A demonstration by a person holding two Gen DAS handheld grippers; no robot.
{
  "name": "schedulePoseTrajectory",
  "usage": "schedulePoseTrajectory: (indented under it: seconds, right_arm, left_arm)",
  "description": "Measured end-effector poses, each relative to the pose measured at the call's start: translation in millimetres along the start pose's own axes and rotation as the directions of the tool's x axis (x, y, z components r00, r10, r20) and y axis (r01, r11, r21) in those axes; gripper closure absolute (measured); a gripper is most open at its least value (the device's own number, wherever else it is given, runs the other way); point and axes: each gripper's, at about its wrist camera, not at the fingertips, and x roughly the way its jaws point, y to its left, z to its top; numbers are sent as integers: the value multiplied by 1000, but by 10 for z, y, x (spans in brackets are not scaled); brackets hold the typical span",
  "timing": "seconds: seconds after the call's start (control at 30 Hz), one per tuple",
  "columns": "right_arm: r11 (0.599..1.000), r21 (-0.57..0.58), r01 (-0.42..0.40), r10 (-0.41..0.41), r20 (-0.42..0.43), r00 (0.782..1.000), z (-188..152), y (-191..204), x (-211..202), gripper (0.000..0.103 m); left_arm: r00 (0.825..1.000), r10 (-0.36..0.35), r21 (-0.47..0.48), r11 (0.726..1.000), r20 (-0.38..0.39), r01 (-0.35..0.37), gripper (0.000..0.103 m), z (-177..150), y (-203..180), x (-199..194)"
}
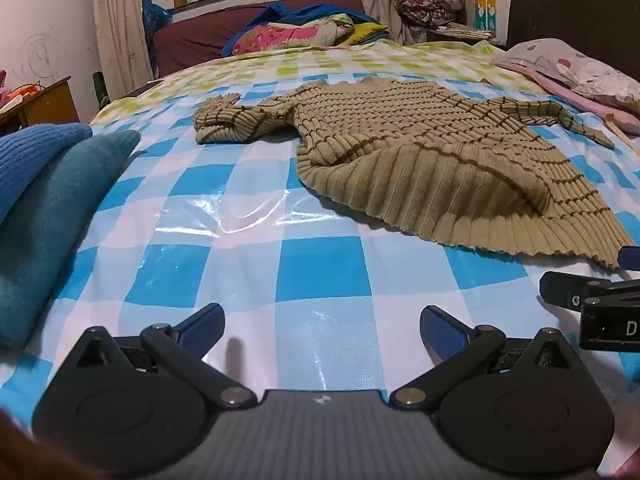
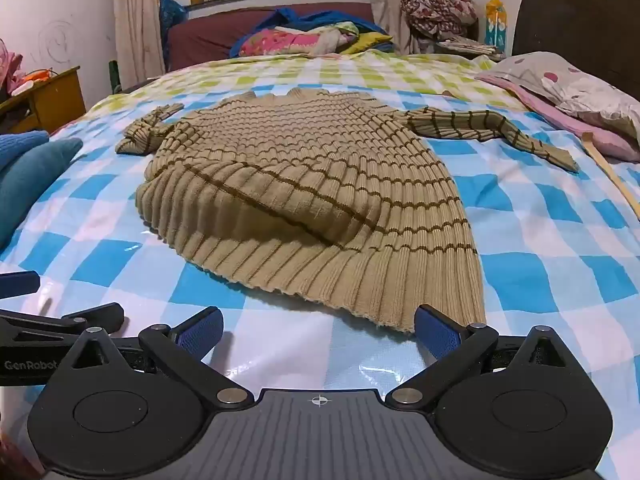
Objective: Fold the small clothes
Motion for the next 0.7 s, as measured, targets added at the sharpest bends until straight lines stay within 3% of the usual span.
schedulePoseTrajectory:
  seconds: [0.27,0.4,0.7]
  right_arm:
    - [1000,2,3,-3,-3,1000,-12,-2,31,2]
    - [1000,3,4,-4,-7,1000,-11,11,36,2]
    - [1000,5,3,-3,-8,1000,-5,-11,36,2]
  left_arm:
    - [1000,-16,-23,1000,-4,16,0,-89,25,-2]
    - [998,-42,-85,996,-50,37,0,-64,96,93]
    - [999,-44,-100,994,-30,40,0,-124,77,61]
